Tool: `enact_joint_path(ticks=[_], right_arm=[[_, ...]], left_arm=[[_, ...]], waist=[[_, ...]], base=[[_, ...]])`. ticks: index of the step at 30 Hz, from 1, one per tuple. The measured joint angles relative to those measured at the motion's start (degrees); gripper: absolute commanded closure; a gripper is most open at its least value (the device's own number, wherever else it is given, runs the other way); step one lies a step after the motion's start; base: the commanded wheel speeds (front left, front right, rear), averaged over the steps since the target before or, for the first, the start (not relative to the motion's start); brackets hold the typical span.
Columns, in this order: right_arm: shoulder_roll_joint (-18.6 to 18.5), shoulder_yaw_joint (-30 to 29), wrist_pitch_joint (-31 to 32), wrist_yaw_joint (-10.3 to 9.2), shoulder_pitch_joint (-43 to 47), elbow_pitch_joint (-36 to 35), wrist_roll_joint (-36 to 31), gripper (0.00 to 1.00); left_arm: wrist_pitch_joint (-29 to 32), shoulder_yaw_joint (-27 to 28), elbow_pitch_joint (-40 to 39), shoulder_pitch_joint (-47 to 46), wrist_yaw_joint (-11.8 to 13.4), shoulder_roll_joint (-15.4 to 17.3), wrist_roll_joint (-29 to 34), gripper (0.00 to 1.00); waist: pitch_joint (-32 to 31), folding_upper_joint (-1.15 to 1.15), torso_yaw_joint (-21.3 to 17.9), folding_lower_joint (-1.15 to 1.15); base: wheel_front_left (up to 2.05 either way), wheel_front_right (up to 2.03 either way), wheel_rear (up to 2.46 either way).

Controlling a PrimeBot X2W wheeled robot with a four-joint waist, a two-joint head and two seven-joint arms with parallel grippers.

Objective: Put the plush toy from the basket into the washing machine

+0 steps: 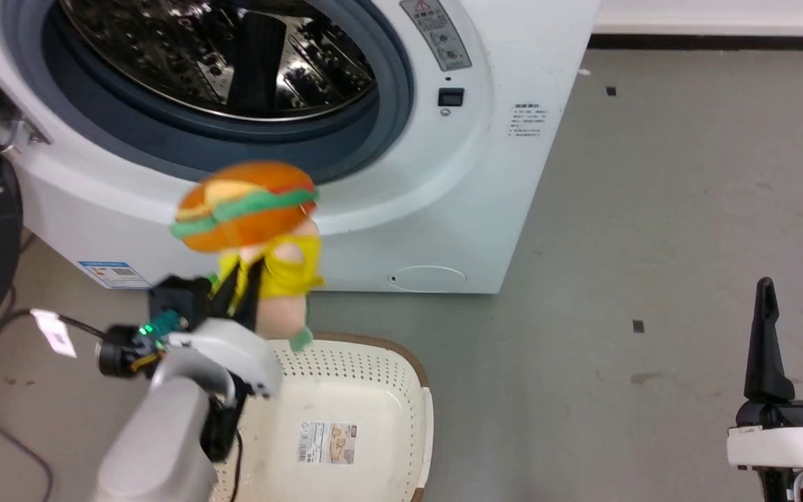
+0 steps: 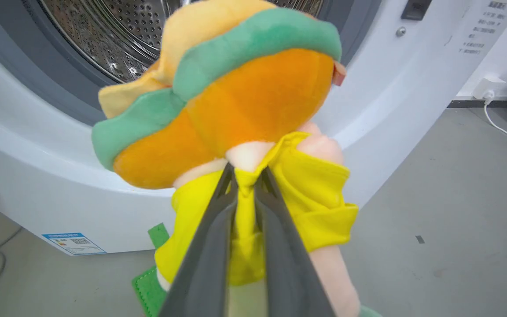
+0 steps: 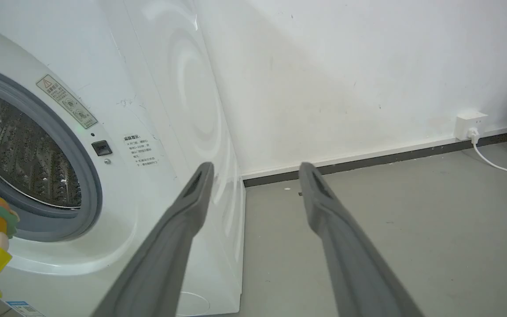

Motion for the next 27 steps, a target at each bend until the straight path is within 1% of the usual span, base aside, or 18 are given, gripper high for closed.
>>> enact_joint_path(ticks=[8,12,16,19,25,26,27], right_arm=[[0.0,0.23,0.0,0.0,-3.0,-1.03,0.59,0.0],[0.0,0.18,0.0,0.0,-5.39,-1.6,1.29,0.0],[0.0,0.13,0.0,0.0,-7.47,-2.16,2.37,0.0],[0.01,0.09,0.0,0.01,-9.14,-2.5,2.94,0.0],[0.0,-0.18,0.0,0.01,-12.05,-3.05,4.13,0.0],[0.0,-0.27,0.0,0.01,-12.83,-3.26,4.43,0.0],[0.0,-0.27,0.0,0.01,-13.07,-3.36,4.55,0.0]], left_arm=[[0.0,5.02,-0.94,-9.26,0.65,2.29,1.98,1.0],[0.0,7.24,0.91,-15.54,0.67,3.85,2.4,1.0],[0.0,9.69,2.58,-22.84,1.36,5.64,2.81,1.0],[0.0,11.76,4.55,-29.23,0.88,6.41,1.94,1.0],[0.0,12.04,10.13,-40.24,0.93,9.54,3.85,1.0],[0.0,11.81,13.7,-45.16,1.1,10.35,4.45,1.0],[0.0,11.72,14.93,-46.53,1.11,10.56,4.67,1.0]], waist=[[5.36,0.0,-2.76,0.0],[9.53,0.0,-4.47,0.01],[14.13,0.0,-6.22,0.01],[17.75,0.0,-7.46,0.01],[24.43,0.0,-10.1,0.01],[27.2,0.0,-11.38,0.02],[28.01,0.0,-11.77,0.01]], base=[[0.0,0.0,0.0],[0.0,0.0,0.0],[0.0,0.0,0.0],[0.0,0.0,0.0],[0.0,0.0,0.0],[0.0,0.0,0.0],[0.0,0.0,0.0]])
